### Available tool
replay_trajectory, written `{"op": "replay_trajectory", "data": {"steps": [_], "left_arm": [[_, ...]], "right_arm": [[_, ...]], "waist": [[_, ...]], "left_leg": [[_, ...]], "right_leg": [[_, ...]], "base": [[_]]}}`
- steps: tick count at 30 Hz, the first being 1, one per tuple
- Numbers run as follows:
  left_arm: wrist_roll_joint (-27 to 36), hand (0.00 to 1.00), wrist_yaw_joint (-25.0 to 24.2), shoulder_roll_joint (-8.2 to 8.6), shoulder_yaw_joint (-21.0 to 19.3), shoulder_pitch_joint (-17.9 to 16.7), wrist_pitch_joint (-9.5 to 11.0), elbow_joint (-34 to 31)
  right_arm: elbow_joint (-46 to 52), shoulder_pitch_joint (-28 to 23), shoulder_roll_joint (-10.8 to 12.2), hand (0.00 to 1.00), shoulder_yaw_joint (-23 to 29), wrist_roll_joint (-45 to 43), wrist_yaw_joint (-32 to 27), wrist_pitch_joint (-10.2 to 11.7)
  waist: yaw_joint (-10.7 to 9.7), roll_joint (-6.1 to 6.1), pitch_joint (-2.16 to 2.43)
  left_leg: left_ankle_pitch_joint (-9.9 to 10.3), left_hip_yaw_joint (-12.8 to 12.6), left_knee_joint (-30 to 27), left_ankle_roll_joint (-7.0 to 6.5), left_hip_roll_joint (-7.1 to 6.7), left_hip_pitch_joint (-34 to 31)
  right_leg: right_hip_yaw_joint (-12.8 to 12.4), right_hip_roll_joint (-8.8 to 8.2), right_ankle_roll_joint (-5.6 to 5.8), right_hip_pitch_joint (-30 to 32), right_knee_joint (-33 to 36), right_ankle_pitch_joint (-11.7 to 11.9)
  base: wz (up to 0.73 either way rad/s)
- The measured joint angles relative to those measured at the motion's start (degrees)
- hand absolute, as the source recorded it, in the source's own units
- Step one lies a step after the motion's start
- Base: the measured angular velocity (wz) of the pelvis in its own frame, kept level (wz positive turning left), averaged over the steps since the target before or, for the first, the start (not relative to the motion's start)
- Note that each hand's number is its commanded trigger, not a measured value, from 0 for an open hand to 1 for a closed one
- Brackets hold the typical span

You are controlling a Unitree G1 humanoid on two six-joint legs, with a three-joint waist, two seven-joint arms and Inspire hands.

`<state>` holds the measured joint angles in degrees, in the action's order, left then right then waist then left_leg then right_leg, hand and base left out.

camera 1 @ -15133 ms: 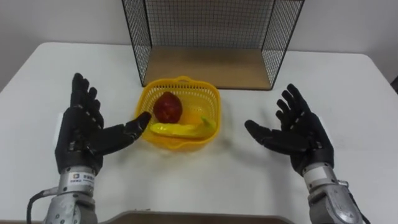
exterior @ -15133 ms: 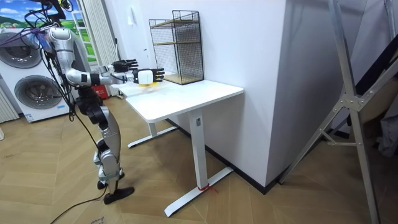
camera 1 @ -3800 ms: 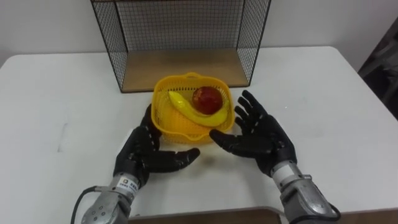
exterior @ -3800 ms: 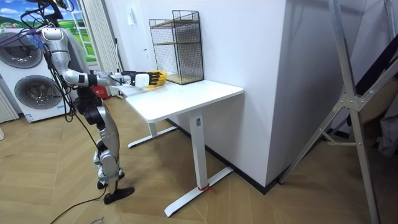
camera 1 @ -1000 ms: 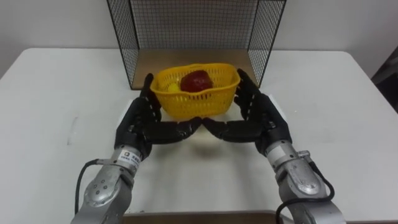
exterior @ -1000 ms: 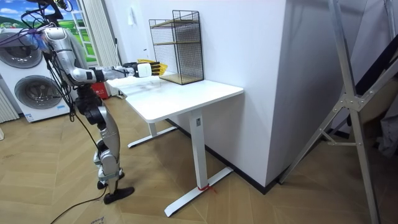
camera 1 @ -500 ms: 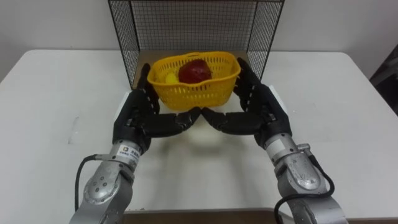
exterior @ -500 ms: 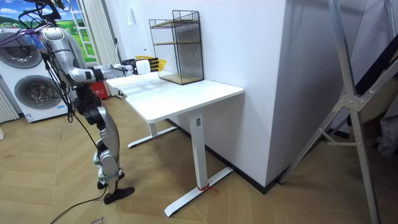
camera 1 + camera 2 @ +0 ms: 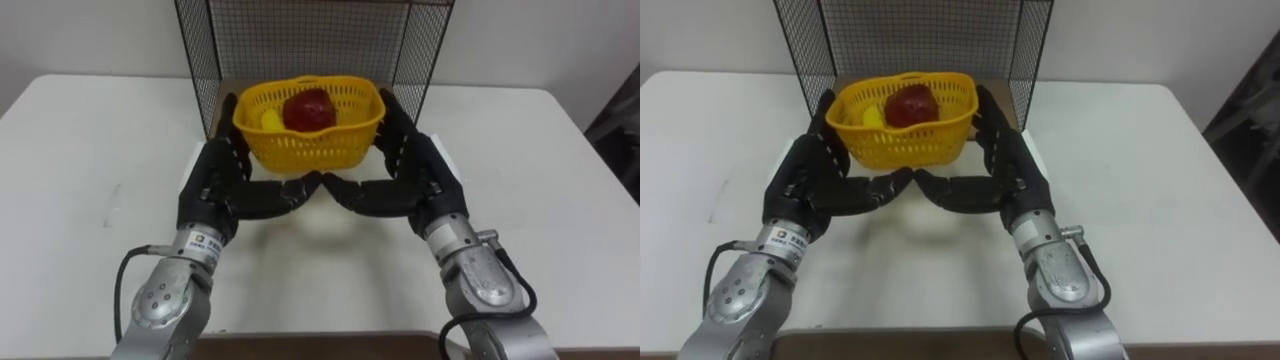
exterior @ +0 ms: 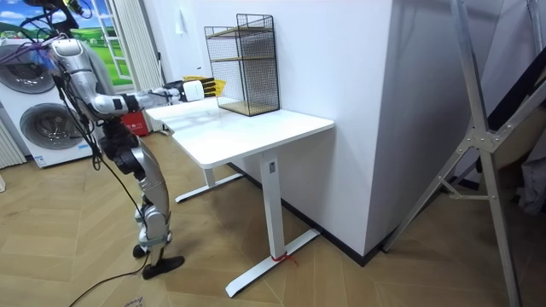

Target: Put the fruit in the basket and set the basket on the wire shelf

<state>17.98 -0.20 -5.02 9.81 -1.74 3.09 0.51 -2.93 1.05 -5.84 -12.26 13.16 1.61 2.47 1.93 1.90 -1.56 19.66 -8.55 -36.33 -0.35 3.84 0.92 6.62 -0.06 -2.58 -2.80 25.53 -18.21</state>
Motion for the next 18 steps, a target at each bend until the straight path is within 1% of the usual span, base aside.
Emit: {"op": "replay_trajectory", "data": {"steps": [1, 2, 3, 4, 5, 6, 7, 8, 9, 10, 11, 12, 13, 14, 15, 16, 17, 18], "left_arm": [[0.0, 0.0, 0.0, 0.03, -0.12, 0.0, 0.0, 0.03], [0.12, 0.0, 0.0, 0.05, -0.32, 0.0, 0.04, 0.02], [-0.07, 0.0, 0.0, -0.03, -0.62, 0.03, 0.21, 0.02], [-0.08, 0.0, 0.0, 0.0, -0.64, 0.03, 0.51, 0.02], [-0.08, 0.0, 0.0, 0.15, -0.62, -0.02, 0.67, 0.02], [0.15, 0.0, 0.01, 0.07, -0.62, 0.0, 0.79, 0.02], [0.56, 0.0, 0.02, 0.25, -0.32, 0.03, 1.24, 0.02], [0.54, 0.0, 0.03, 0.38, -0.37, 0.02, 1.27, 0.02], [0.09, 0.0, 0.05, 0.52, -0.56, 0.01, 1.36, 0.02], [-0.05, 0.0, 0.05, 0.74, -0.71, -0.02, 1.55, 0.05], [-0.09, 0.0, 0.04, 0.73, -0.61, -0.05, 1.57, 0.05], [-0.1, 0.0, 0.04, 0.7, -0.88, 0.21, 1.83, 0.05], [-0.08, 0.0, 0.04, 0.63, -0.83, 0.48, 2.21, 0.03], [-0.09, 0.0, 0.04, 0.62, -0.74, 0.51, 2.37, 0.02], [-0.04, 0.0, 0.03, 0.6, -0.69, 0.49, 2.37, 0.12], [0.56, 0.0, 0.03, 0.62, -0.71, 0.49, 2.37, 0.13], [0.62, 0.0, 0.03, 0.63, -0.71, 0.49, 2.37, 0.15], [0.52, 0.0, 0.03, 0.62, -0.74, 0.51, 2.37, 0.14]], "right_arm": [[-0.16, -0.02, 0.05, 0.0, -0.05, 0.09, 0.02, 0.0], [-0.31, -0.16, -0.15, 0.0, -0.08, 0.22, 0.18, 0.0], [-0.31, -0.14, -0.21, 0.0, -0.01, 0.25, 0.54, 0.04], [-0.31, -0.09, 0.18, 0.0, -0.2, 0.24, 0.85, 0.06], [-0.37, 0.02, 0.05, 0.0, -0.24, 0.26, 1.0, 0.06], [-0.54, 0.03, -0.42, 0.0, -0.24, 0.66, 1.03, 0.1], [-0.94, 0.04, -0.81, 0.0, -0.15, 1.31, 1.03, 0.14], [-1.1, 0.04, -1.03, 0.0, -0.14, 1.42, 1.09, 0.13], [-1.12, 0.02, -1.49, 0.0, -0.03, 1.34, 1.55, 0.01], [-1.21, -0.09, -1.44, 0.0, -0.05, 1.28, 2.31, -0.1], [-1.2, -0.24, -1.42, 0.0, -0.13, 1.23, 2.44, -0.11], [-1.13, -0.23, -1.33, 0.0, -0.09, 0.89, 2.8, -0.11], [-1.03, -0.21, -1.3, 0.0, -0.09, 0.84, 2.85, -0.07], [-0.95, -0.19, -1.31, 0.0, -0.06, 0.83, 2.9, -0.06], [-0.87, -0.22, -1.34, 0.0, -0.04, 0.78, 3.0, -0.04], [-0.63, -0.2, -1.28, 0.0, -0.04, 0.82, 3.01, -0.03], [-0.52, -0.19, -1.27, 0.0, -0.07, 0.82, 3.0, -0.02], [-0.43, -0.15, -1.23, 0.0, -0.07, 0.62, 2.99, -0.02]], "waist": [[0.0, -0.12, -0.04], [-0.06, -0.37, -0.04], [-0.13, -0.49, 0.01], [-0.03, -0.5, 0.11], [0.11, -0.31, 0.04], [0.07, -0.04, 0.06], [0.13, 0.25, -0.08], [0.21, 0.56, -0.25], [0.8, -0.23, 0.16], [1.61, -0.55, 0.44], [1.57, -0.36, 0.87], [1.21, -0.09, 1.98], [1.05, 1.22, 1.8], [1.05, 1.45, 1.68], [1.38, 2.18, 1.24], [1.38, 2.61, 0.9], [1.5, 2.53, 0.82], [1.44, 2.26, 0.66]], "left_leg": [[0.0, -0.03, -1.82, 0.0, 0.4, -0.54], [-0.03, 0.11, -4.02, 0.0, 0.95, -1.26], [-0.16, -0.08, -5.85, 0.2, 1.39, -1.7], [-1.77, 0.01, -9.67, 1.07, 1.58, -4.5], [-1.94, 0.48, -10.99, 1.02, 1.33, -5.9], [-1.54, 1.65, -8.5, 0.66, 0.23, -8.47], [-1.97, 1.98, -3.61, 0.83, -0.9, -11.37], [-2.67, 2.01, -0.15, 1.18, -1.42, -12.49], [-5.57, 2.38, 7.55, 1.33, -1.64, -13.65], [-10.89, 2.68, 12.06, 0.84, -1.88, -14.19], [-12.68, 3.1, 13.2, 0.52, -2.57, -13.67], [-14.61, 3.33, 14.59, -0.49, -4.07, -12.73], [-15.23, 2.82, 14.92, -1.34, -4.92, -12.03], [-15.78, 2.57, 14.61, -1.94, -5.06, -11.72], [-14.92, 2.2, 13.17, -2.46, -5.58, -11.57], [-13.4, 1.54, 11.32, -2.82, -5.83, -11.9], [-12.29, 1.26, 10.24, -2.98, -5.8, -12.3], [-10.18, 0.9, 8.24, -3.37, -5.72, -12.93]], "right_leg": [[-0.15, -0.15, -0.18, -0.04, 0.65, -0.53], [-0.36, 0.18, -0.56, -0.14, 1.64, -1.24], [-0.82, 0.66, -1.26, -0.13, 2.23, -1.82], [-1.44, 1.04, -1.56, -0.31, 2.47, -1.98], [-1.86, 0.79, -1.7, -0.23, 2.72, -2.07], [-2.1, 0.23, -1.77, -0.18, 2.32, -2.1], [-3.78, -0.02, -1.52, -0.11, 2.09, -2.25], [-4.67, -0.12, -1.22, -0.07, 2.03, -2.41], [-5.16, -0.29, -0.8, 0.2, 1.93, -2.74], [-5.97, -0.74, -0.49, -0.08, 2.51, -3.55], [-6.44, -1.05, -0.13, -0.24, 2.66, -4.1], [-6.61, -2.09, 0.99, -0.31, 2.88, -4.77], [-6.46, -3.04, 1.28, -0.81, 2.77, -5.06], [-6.4, -3.3, 1.58, -1.35, 2.48, -5.26], [-6.37, -4.04, 2.11, -2.25, 1.97, -5.61], [-6.32, -4.71, 2.8, -2.38, 2.29, -6.03], [-6.29, -4.83, 3.13, -2.38, 2.46, -6.22], [-5.93, -4.93, 3.86, -2.14, 3.61, -6.63]], "base": [[-0.05], [-0.04], [0.0], [0.0], [0.0], [-0.04], [-0.08], [-0.32], [-0.58], [-0.56], [-0.36], [-0.11], [-0.07], [-0.12], [-0.16], [-0.18], [-0.19], [-0.12]]}}
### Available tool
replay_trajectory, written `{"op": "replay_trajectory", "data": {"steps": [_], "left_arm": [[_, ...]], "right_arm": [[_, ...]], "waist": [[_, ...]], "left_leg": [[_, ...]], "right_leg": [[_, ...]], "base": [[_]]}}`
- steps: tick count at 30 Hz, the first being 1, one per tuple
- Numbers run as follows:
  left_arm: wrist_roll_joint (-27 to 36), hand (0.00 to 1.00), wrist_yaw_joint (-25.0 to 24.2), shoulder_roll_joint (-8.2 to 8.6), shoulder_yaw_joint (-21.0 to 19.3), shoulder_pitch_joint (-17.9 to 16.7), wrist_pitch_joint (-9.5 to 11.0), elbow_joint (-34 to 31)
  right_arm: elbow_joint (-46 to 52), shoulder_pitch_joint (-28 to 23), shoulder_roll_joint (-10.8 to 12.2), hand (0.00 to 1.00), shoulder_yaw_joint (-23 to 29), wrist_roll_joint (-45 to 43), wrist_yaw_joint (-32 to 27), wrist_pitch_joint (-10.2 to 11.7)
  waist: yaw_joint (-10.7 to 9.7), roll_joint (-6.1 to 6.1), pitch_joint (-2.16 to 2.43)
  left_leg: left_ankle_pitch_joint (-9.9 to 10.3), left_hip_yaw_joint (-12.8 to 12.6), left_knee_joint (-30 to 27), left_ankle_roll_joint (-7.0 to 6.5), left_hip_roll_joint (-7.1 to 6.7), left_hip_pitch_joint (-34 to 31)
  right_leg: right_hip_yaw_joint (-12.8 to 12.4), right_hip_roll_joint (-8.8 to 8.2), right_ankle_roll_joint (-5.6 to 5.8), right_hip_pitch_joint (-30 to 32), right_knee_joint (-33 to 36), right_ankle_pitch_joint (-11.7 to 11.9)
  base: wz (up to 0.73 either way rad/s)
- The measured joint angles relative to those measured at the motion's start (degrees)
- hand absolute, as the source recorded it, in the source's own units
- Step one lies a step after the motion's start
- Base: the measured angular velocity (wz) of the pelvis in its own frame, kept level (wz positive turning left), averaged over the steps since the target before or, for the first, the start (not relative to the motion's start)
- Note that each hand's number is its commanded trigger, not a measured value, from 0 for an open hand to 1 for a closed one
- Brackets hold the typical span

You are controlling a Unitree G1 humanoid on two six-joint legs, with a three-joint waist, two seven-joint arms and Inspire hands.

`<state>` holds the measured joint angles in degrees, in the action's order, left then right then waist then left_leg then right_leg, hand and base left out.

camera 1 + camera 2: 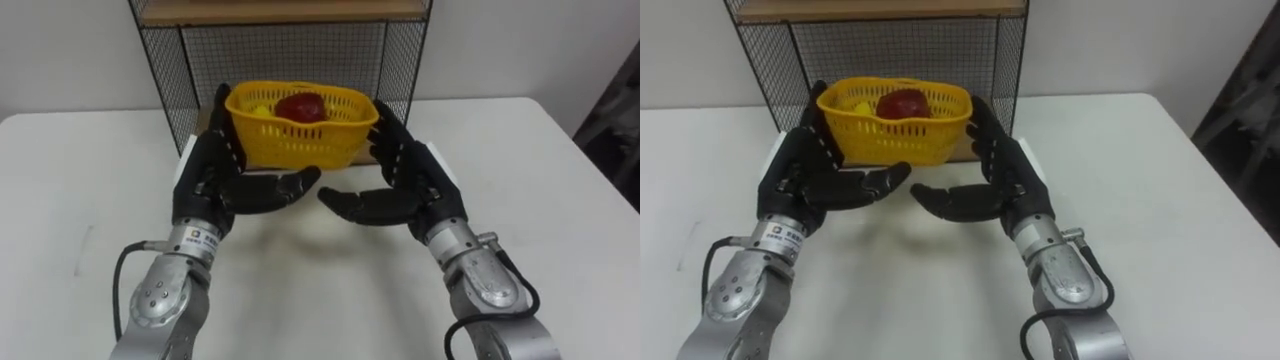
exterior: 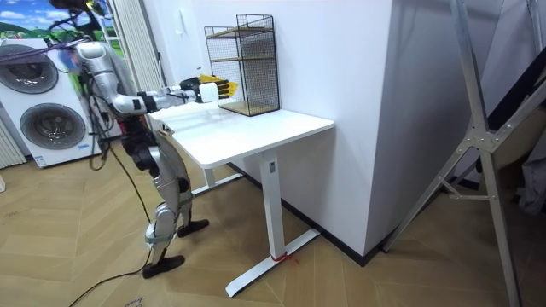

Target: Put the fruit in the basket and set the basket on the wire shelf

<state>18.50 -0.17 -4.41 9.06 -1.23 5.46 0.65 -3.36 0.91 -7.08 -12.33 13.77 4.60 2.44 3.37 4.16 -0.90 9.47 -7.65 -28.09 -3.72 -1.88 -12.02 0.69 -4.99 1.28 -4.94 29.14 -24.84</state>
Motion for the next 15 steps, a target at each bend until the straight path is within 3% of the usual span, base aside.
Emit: {"op": "replay_trajectory", "data": {"steps": [1, 5, 7, 9, 10, 13, 15], "left_arm": [[-0.15, 0.0, 0.0, -0.01, 0.02, 0.02, 0.0, 0.0], [-0.26, 0.0, 0.0, 0.22, 0.12, 0.16, 0.01, -0.03], [0.08, 0.0, 0.01, 0.08, 0.07, 0.67, 0.01, -0.06], [0.06, 0.0, 0.07, 0.09, -0.03, 1.48, 0.0, -0.06], [0.04, 0.0, 0.49, -0.12, -0.04, 2.86, 0.02, -0.05], [-0.01, 0.0, 1.95, -0.77, 0.0, 4.74, 0.08, -0.05], [-0.1, 0.0, 2.34, -0.74, 0.18, 4.73, 0.08, -0.05]], "right_arm": [[0.0, -0.01, 0.04, 0.0, 0.03, -0.48, -0.06, 0.0], [0.07, 0.17, 0.04, 0.0, 0.14, -0.08, -0.28, 0.15], [0.07, 0.27, 0.34, 0.0, 0.0, -0.23, -0.74, 0.15], [0.07, 0.41, 0.56, 0.0, 0.07, -0.51, -0.88, 0.19], [0.05, 1.04, 0.59, 0.0, 0.16, -0.56, -1.11, 0.22], [-0.26, 1.44, 0.85, 0.0, 0.05, -0.93, -1.54, 0.24], [-0.3, 1.52, 0.77, 0.0, 0.11, -0.77, -1.54, 0.24]], "waist": [[-0.23, -0.12, -0.03], [-1.04, -0.09, 0.02], [-1.05, -0.15, 0.01], [-1.48, -0.51, -0.2], [-1.51, -1.01, -0.97], [-1.49, -1.47, -1.32], [-1.52, -1.93, -1.22]], "left_leg": [[1.87, -0.24, -1.88, -0.44, -0.13, -0.34], [5.74, -0.59, -4.87, -2.08, -1.99, -0.32], [8.26, -1.08, -7.48, -3.05, -3.03, -0.3], [10.18, -1.07, -9.21, -3.67, -3.78, -0.05], [10.63, -1.05, -9.53, -3.98, -3.87, -0.15], [10.32, -0.84, -8.54, -4.32, -3.89, -0.19], [10.27, -0.61, -8.28, -4.23, -3.6, 0.34]], "right_leg": [[0.46, -0.53, 0.71, 0.39, 1.97, -0.4], [1.13, -3.38, 2.0, 2.14, 9.7, -1.08], [1.7, -5.3, 3.07, 4.34, 16.94, -0.43], [2.42, -6.29, 3.21, 6.49, 22.61, 1.31], [2.34, -6.79, 2.99, 8.54, 26.44, 3.95], [2.6, -7.15, 3.38, 12.25, 30.93, 8.6], [2.45, -6.68, 3.44, 12.19, 30.57, 7.1]], "base": [[-0.07], [0.12], [0.06], [0.11], [0.09], [0.04], [-0.12]]}}
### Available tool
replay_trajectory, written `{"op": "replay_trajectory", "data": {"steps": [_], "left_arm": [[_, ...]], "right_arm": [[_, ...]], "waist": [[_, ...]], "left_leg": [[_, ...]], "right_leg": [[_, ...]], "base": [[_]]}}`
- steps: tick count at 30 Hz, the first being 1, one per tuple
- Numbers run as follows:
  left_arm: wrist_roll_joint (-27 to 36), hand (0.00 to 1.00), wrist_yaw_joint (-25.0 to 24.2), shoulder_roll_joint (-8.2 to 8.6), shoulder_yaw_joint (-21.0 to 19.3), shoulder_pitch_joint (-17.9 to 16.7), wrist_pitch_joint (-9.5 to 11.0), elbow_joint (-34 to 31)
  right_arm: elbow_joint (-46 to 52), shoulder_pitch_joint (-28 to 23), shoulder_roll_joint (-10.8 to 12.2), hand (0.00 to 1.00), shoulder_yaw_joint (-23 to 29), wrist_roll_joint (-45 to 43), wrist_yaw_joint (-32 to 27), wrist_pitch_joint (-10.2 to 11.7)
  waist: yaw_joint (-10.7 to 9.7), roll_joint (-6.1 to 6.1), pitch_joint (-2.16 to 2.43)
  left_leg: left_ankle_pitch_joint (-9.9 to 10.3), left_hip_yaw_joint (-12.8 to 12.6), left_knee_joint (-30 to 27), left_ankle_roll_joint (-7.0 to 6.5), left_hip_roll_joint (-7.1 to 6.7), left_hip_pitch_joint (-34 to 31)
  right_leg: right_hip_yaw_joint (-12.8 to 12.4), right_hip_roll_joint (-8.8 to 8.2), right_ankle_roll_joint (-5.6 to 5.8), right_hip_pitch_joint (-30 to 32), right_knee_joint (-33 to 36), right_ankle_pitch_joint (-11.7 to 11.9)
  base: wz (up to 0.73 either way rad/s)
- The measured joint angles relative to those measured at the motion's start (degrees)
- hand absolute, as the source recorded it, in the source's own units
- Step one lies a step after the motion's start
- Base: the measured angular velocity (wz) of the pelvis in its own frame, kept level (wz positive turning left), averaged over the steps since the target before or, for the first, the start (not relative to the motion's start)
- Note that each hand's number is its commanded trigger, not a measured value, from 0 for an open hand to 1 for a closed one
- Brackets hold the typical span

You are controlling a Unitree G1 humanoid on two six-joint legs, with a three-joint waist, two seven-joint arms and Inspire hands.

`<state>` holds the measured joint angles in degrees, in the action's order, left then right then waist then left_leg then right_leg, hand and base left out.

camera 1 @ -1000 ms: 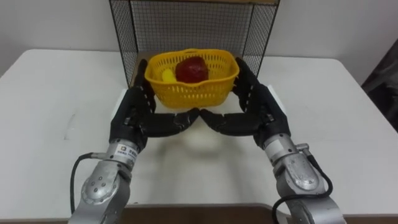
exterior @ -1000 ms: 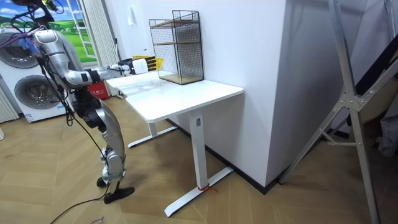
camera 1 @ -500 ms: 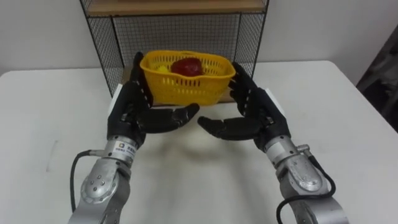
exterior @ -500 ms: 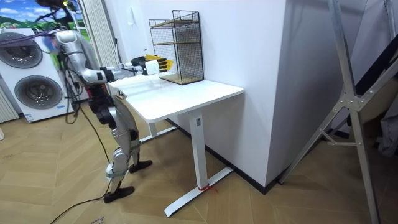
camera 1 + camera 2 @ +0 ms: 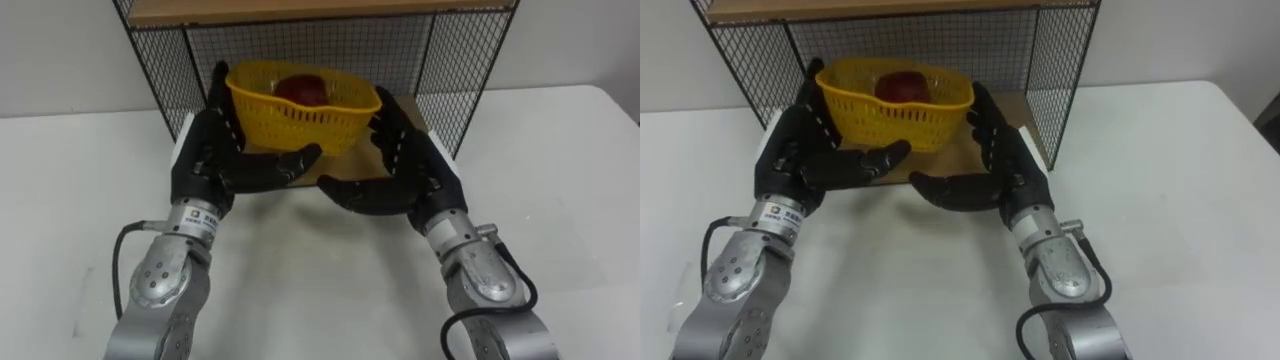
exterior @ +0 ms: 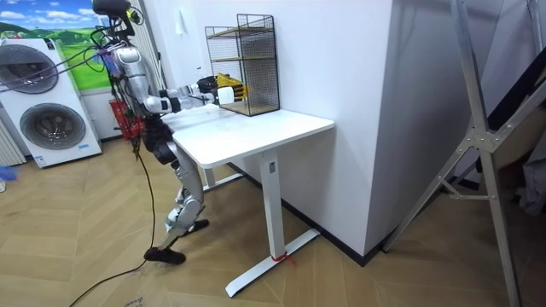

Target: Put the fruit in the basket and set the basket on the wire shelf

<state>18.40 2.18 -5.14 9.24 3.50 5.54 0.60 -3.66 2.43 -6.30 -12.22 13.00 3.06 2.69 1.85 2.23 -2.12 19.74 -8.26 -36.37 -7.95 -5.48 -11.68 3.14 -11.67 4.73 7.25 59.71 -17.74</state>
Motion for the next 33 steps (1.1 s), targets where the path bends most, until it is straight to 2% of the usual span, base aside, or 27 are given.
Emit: {"op": "replay_trajectory", "data": {"steps": [1, 2, 3, 4, 5, 6, 7, 9, 10, 12, 15, 17, 21, 27, 28, 30, 33], "left_arm": [[0.14, 0.0, 0.14, -0.04, -0.04, -0.05, 0.0, 0.01], [0.17, 0.0, 0.15, -0.04, -0.05, -0.05, 0.02, 0.01], [0.13, 0.0, 0.15, 0.09, 0.08, -0.05, 0.03, 0.19], [0.14, 0.0, 0.15, 0.18, 0.25, -0.03, 0.03, 0.65], [0.13, 0.0, 0.15, 0.14, 0.29, -0.04, 0.03, 0.94], [0.1, 0.0, 0.15, 0.28, 0.2, -0.06, -0.07, 1.87], [-0.03, 0.0, 0.14, 0.27, 0.09, -0.08, -0.2, 2.5], [-0.45, 0.0, 0.13, 0.41, 0.22, -0.16, -0.31, 3.15], [-0.67, 0.0, 0.1, 0.38, 0.23, -0.33, -0.48, 3.23], [-2.1, 0.0, 0.0, 0.43, 0.21, -0.36, -0.82, 3.22], [-2.39, 0.0, -0.03, 0.58, 0.2, -0.35, -1.42, 3.23], [-2.39, 0.0, -0.03, 0.75, 0.16, -0.3, -1.49, 3.23], [-2.34, 0.0, -0.02, 0.68, 0.01, -0.29, -2.25, 3.35], [-2.32, 0.0, 0.15, 0.95, 0.09, 0.21, -3.2, 7.78], [-2.23, 0.0, 0.19, 1.01, 0.03, 0.4, -3.36, 8.23], [-2.13, 0.0, 0.42, 1.29, 0.04, 1.26, -3.7, 9.28], [-2.13, 0.0, 1.49, 1.86, -0.02, 3.98, -4.39, 12.34]], "right_arm": [[-0.01, -0.08, -0.21, 0.0, -0.09, 0.29, 0.03, 0.0], [-0.06, -0.1, -0.21, 0.0, -0.09, 0.39, 0.05, 0.0], [-0.15, -0.1, -0.62, 0.0, -0.08, 0.4, 0.08, 0.0], [-0.15, -0.09, -0.72, 0.0, -0.07, 0.39, 0.11, -0.01], [-0.15, -0.09, -0.99, 0.0, -0.07, 0.41, 0.19, -0.01], [-0.32, -0.16, -1.27, 0.0, 0.02, 0.07, 0.41, -0.14], [-0.64, -0.19, -0.89, 0.0, 0.06, -0.02, 0.45, -0.39], [-0.69, -0.17, -0.41, 0.0, 0.26, 0.29, 0.82, -0.94], [-0.76, -0.17, -0.1, 0.0, 0.38, 0.48, 1.0, -1.1], [-0.79, -0.17, 0.15, 0.0, 0.75, 0.69, 1.39, -1.3], [-0.8, -0.15, 0.14, 0.0, 0.75, 0.55, 1.39, -1.59], [-0.82, 0.22, 0.15, 0.0, 0.77, 0.51, 1.38, -1.66], [-1.47, 0.67, 0.41, 0.0, 0.77, 0.68, 1.34, -2.54], [-6.7, 3.67, 1.42, 0.0, 0.52, 0.53, 0.69, -2.88], [-7.27, 4.26, 1.61, 0.0, 0.52, 0.53, 0.6, -2.88], [-7.67, 4.65, 1.6, 0.0, 0.58, 0.57, 0.17, -2.88], [-11.39, 6.89, 1.91, 0.0, 0.52, 0.69, -0.17, -3.07]], "waist": [[0.08, -0.36, 0.09], [-0.05, -0.49, 0.11], [-0.38, -0.94, 0.26], [-0.6, -1.45, 0.54], [-0.6, -1.58, 0.62], [-0.73, -2.39, 0.93], [-0.96, -2.53, 1.06], [-1.1, -2.4, 1.05], [-1.47, -2.38, 1.07], [-1.55, -2.34, 1.19], [-1.51, -1.83, 1.55], [-1.48, -1.78, 1.53], [-1.42, -1.66, 1.36], [-1.62, -1.54, 1.05], [-1.68, -1.5, 0.68], [-1.66, -1.6, 0.26], [-1.39, -1.82, 0.11]], "left_leg": [[-0.22, -0.02, 0.94, 0.23, 0.06, 0.66], [-0.49, -0.08, 1.37, 0.29, 0.08, 1.02], [-0.96, -0.02, 1.86, 0.41, 0.23, 1.5], [-1.37, -0.08, 1.87, 0.63, 0.74, 1.54], [-1.6, -0.06, 2.01, 0.93, 0.87, 1.66], [-2.15, 0.56, 2.63, 1.66, 1.55, 1.67], [-3.43, 0.73, 4.38, 2.21, 2.24, 2.19], [-5.09, 0.77, 7.27, 2.87, 3.02, 3.25], [-5.92, 0.98, 8.91, 3.2, 3.93, 3.93], [-6.87, 0.98, 10.77, 3.53, 4.63, 4.61], [-8.06, 0.94, 13.43, 3.93, 4.75, 5.62], [-8.6, 0.93, 14.37, 4.01, 4.76, 5.59], [-9.47, 1.09, 15.79, 4.12, 4.78, 6.02], [-9.8, 1.69, 17.02, 4.37, 4.98, 7.4], [-9.89, 1.84, 17.13, 4.35, 4.93, 7.37], [-10.14, 1.91, 17.23, 4.31, 4.92, 7.23], [-10.73, 1.57, 18.1, 4.26, 4.89, 7.28]], "right_leg": [[-0.04, -0.07, -0.23, 0.19, -2.86, -2.58], [0.03, 0.05, -0.26, 0.33, -5.0, -4.05], [0.2, 0.61, -0.23, 0.41, -10.2, -6.07], [0.25, 1.44, -0.38, 0.28, -16.24, -7.03], [0.41, 2.15, -0.39, -0.18, -18.91, -7.05], [1.03, 3.51, -1.34, -1.56, -22.13, -6.17], [1.78, 4.28, -1.98, -2.59, -24.98, -4.68], [2.03, 5.79, -2.64, -4.08, -29.13, -2.55], [2.33, 6.61, -2.97, -5.2, -31.85, -1.12], [2.21, 7.66, -3.18, -6.47, -35.21, 0.53], [1.99, 8.19, -3.51, -7.53, -38.23, 2.16], [1.95, 8.34, -3.63, -7.47, -39.15, 2.71], [2.42, 8.51, -3.82, -8.17, -40.82, 3.47], [3.34, 8.88, -3.94, -10.59, -44.04, 4.82], [3.38, 8.9, -3.96, -10.64, -44.22, 4.99], [3.3, 9.0, -3.97, -10.7, -44.71, 5.44], [2.92, 9.02, -3.99, -10.46, -45.21, 5.87]], "base": [[-0.17], [-0.08], [0.04], [0.0], [0.0], [-0.04], [-0.03], [-0.06], [-0.05], [-0.07], [-0.05], [0.02], [0.05], [0.01], [0.04], [0.03], [-0.03]]}}
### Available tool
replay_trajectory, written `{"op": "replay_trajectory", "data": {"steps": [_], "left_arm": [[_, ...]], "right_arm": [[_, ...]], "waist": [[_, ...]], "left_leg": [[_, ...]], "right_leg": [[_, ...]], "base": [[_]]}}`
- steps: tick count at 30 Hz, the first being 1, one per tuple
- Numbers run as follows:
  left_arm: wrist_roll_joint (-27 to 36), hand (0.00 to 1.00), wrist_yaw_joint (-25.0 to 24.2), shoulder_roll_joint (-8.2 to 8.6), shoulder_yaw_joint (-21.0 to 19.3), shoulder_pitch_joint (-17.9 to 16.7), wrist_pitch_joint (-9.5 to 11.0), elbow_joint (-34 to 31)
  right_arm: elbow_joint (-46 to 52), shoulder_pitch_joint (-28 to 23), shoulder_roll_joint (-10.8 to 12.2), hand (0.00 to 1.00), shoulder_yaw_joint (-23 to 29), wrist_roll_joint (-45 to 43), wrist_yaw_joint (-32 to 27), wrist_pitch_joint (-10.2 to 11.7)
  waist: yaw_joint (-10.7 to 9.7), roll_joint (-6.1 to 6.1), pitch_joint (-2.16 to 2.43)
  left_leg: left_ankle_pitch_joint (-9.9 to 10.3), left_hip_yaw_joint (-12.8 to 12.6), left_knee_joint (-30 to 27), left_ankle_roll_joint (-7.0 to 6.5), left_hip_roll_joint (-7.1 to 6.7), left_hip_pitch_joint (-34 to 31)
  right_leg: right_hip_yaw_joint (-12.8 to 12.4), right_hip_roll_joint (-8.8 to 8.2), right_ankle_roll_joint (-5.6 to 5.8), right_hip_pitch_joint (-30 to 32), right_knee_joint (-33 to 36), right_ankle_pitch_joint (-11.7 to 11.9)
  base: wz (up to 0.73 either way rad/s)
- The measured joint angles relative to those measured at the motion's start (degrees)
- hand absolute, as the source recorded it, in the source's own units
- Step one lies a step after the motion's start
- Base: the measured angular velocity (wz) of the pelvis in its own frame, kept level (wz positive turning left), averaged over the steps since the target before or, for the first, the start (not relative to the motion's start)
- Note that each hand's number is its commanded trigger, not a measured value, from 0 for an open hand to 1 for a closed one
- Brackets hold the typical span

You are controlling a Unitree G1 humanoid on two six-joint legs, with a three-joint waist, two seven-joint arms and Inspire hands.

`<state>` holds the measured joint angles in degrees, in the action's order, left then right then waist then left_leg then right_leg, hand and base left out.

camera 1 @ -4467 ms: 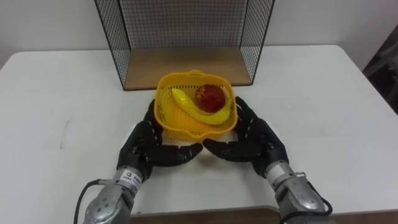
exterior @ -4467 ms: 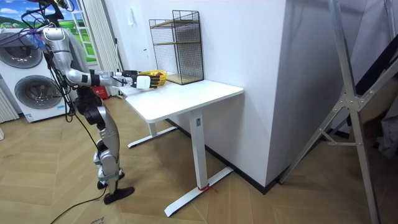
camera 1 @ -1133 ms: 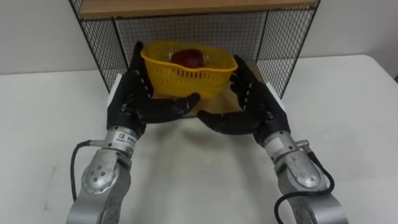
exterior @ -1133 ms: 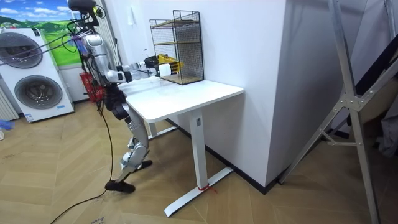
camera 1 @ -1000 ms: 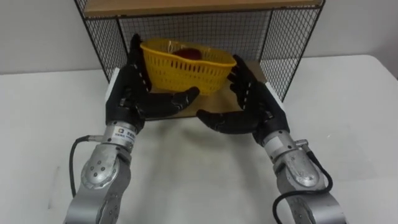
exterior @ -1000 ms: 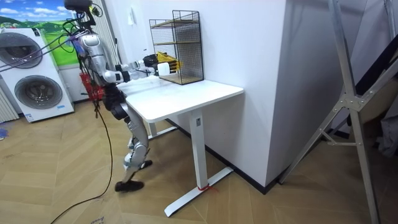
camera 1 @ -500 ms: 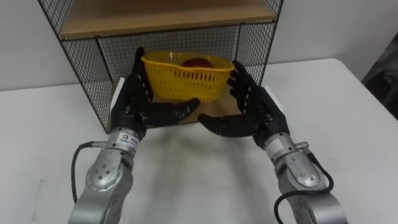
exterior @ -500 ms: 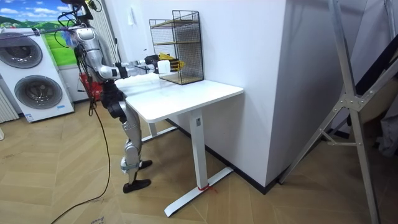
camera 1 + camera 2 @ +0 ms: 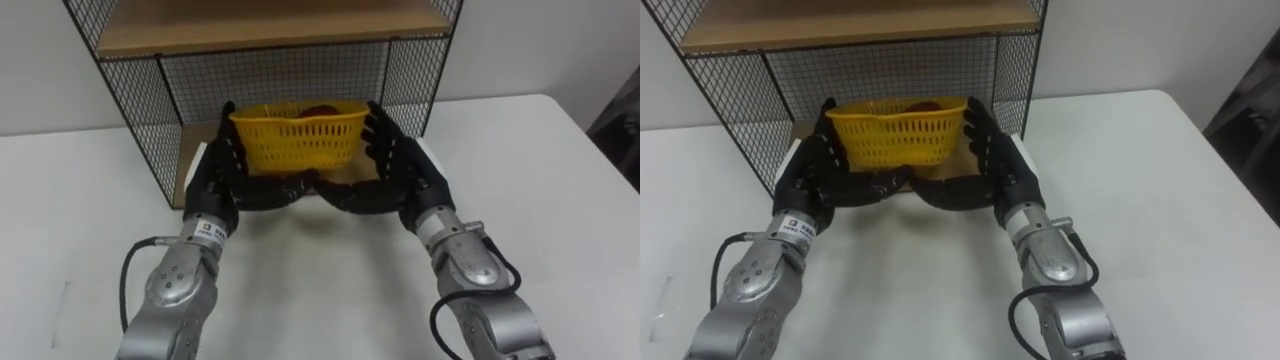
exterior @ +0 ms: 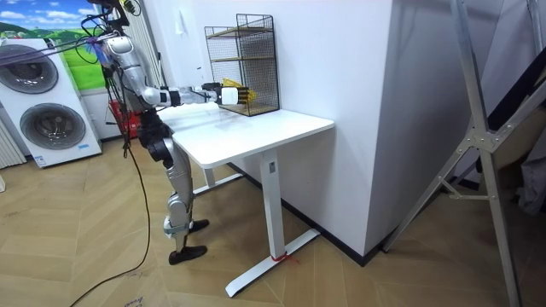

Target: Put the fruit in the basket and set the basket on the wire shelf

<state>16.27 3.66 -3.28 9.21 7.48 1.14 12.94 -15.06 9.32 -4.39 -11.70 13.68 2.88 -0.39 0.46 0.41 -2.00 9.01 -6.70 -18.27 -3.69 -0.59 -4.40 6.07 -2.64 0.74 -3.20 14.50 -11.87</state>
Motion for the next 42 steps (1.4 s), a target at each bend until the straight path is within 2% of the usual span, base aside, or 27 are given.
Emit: {"op": "replay_trajectory", "data": {"steps": [6, 8, 13, 24, 26, 30, 35, 42], "left_arm": [[0.02, 0.0, 1.39, 0.41, -0.03, 1.14, -1.56, 1.44], [0.06, 0.0, 1.68, 0.73, -0.17, 1.78, -1.66, 3.37], [2.27, 0.0, 2.2, 1.15, -0.62, 2.94, -3.74, 8.34], [3.52, 0.0, 2.1, 1.11, -1.29, 6.65, -3.73, 16.11], [3.54, 0.0, 2.09, 1.11, -1.3, 7.01, -3.62, 17.67], [3.53, 0.0, 2.08, 1.05, -1.32, 7.59, -3.61, 20.1], [3.68, 0.0, 2.08, 0.97, -1.3, 7.7, -3.21, 21.77], [4.55, 0.0, 1.89, -0.32, -3.06, 7.7, -2.0, 23.93]], "right_arm": [[-1.84, 1.55, -0.01, 0.0, -0.42, -0.15, -0.49, -1.57], [-2.3, 1.75, 0.02, 0.0, -0.45, -0.19, -0.89, -2.36], [-6.12, 3.29, 0.68, 0.0, -0.49, -0.91, -0.99, -3.48], [-15.32, 7.08, 1.42, 0.0, -0.43, -1.14, -0.82, -3.31], [-17.04, 7.71, 1.35, 0.0, -0.41, -0.95, -0.81, -3.3], [-18.98, 7.87, 1.35, 0.0, -0.41, -0.66, -0.71, -2.99], [-20.68, 7.97, 1.3, 0.0, -0.41, 0.28, -0.3, -2.77], [-20.88, 7.44, 0.8, 0.0, -0.39, 1.76, 0.71, -2.01]], "waist": [[0.09, -0.07, 0.04], [0.17, -0.09, 0.07], [0.0, -0.14, 0.1], [-0.28, -0.49, 0.45], [-0.35, -0.66, 0.93], [-0.33, -0.87, 1.43], [-0.31, -0.91, 1.39], [-0.38, -1.06, 1.43]], "left_leg": [[-1.03, -0.94, 2.08, 0.07, -0.11, 1.19], [-1.11, -1.02, 2.95, 0.1, -0.17, 1.72], [-1.81, -1.05, 3.64, 0.27, -0.15, 3.34], [-1.82, -0.45, 3.89, 0.31, -0.16, 6.02], [-1.82, -0.31, 4.04, 0.32, -0.15, 6.23], [-1.83, -0.33, 4.55, 0.33, -0.21, 7.32], [-1.83, -0.33, 4.63, 0.34, -0.24, 8.18], [-1.68, -0.33, 4.67, 0.57, -0.2, 8.18]], "right_leg": [[-1.04, -0.02, -0.02, 0.02, -0.74, 0.65], [-1.07, -0.08, -0.02, -0.27, -0.88, 0.71], [-0.61, -0.08, -0.25, -1.94, -1.99, 1.14], [0.61, -0.07, -0.35, -5.6, -3.25, 1.38], [0.62, 0.05, -0.34, -6.15, -3.94, 1.66], [0.58, 0.02, -0.3, -7.02, -3.99, 1.75], [0.57, 0.02, -0.3, -7.91, -4.11, 1.75], [0.48, 0.14, -0.14, -8.17, -4.81, 1.93]], "base": [[-0.09], [-0.04], [0.01], [0.04], [0.02], [0.0], [0.0], [0.0]]}}
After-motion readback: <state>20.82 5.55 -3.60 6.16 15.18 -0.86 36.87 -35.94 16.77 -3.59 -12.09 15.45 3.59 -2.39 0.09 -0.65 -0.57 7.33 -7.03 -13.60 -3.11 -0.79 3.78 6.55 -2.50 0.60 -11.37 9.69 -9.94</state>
